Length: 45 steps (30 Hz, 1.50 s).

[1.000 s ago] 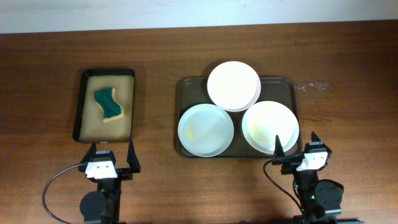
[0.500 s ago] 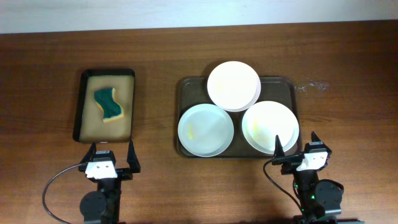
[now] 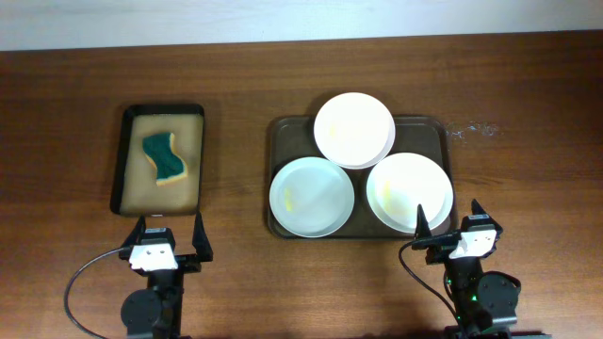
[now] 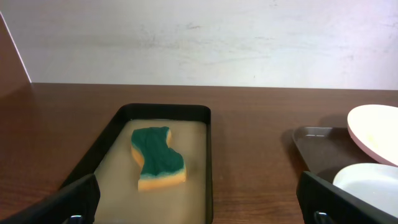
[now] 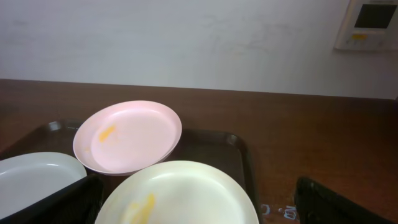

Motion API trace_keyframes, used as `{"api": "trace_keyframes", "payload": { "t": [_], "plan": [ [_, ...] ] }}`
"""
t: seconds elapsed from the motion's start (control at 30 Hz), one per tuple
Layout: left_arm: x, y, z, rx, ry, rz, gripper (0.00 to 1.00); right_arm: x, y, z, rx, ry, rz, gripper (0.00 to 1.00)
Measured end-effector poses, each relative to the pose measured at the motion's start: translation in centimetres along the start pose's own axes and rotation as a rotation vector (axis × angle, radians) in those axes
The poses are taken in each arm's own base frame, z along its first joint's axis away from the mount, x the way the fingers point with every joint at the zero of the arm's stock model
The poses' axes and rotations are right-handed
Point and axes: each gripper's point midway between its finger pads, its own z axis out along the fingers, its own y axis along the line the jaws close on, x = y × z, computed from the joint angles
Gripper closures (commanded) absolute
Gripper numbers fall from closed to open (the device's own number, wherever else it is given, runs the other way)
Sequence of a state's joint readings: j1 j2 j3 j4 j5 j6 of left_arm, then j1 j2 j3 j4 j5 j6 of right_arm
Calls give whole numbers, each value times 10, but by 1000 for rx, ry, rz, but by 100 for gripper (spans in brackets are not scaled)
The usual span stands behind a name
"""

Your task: Clean dirty plates on tray and stack at the side

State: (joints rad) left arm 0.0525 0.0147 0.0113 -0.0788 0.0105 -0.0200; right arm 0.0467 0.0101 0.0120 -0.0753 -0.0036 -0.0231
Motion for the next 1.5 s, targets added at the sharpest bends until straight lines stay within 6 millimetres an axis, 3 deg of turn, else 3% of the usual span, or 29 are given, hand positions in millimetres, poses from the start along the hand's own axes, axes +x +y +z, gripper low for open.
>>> {"api": "trace_keyframes", "payload": {
  "t": [1.03, 1.13, 1.23, 1.33, 1.47, 1.5],
  "plan": [
    [0, 0, 0, 2, -2, -1, 1, 0, 0, 0, 0, 0, 0, 2],
    [-4, -25, -2, 145, -11, -56, 1, 0, 0, 0, 0, 0, 0, 2],
    [-14, -78, -19, 471, -21, -143, 1, 0, 0, 0, 0, 0, 0, 2],
    [-43, -119, -53, 782, -106, -155, 1, 0, 0, 0, 0, 0, 0, 2],
    [-113, -139, -110, 983, -463, 8, 1, 0, 0, 0, 0, 0, 0, 2],
    [-121, -141, -119, 999, -508, 32, 1, 0, 0, 0, 0, 0, 0, 2]
  ]
}}
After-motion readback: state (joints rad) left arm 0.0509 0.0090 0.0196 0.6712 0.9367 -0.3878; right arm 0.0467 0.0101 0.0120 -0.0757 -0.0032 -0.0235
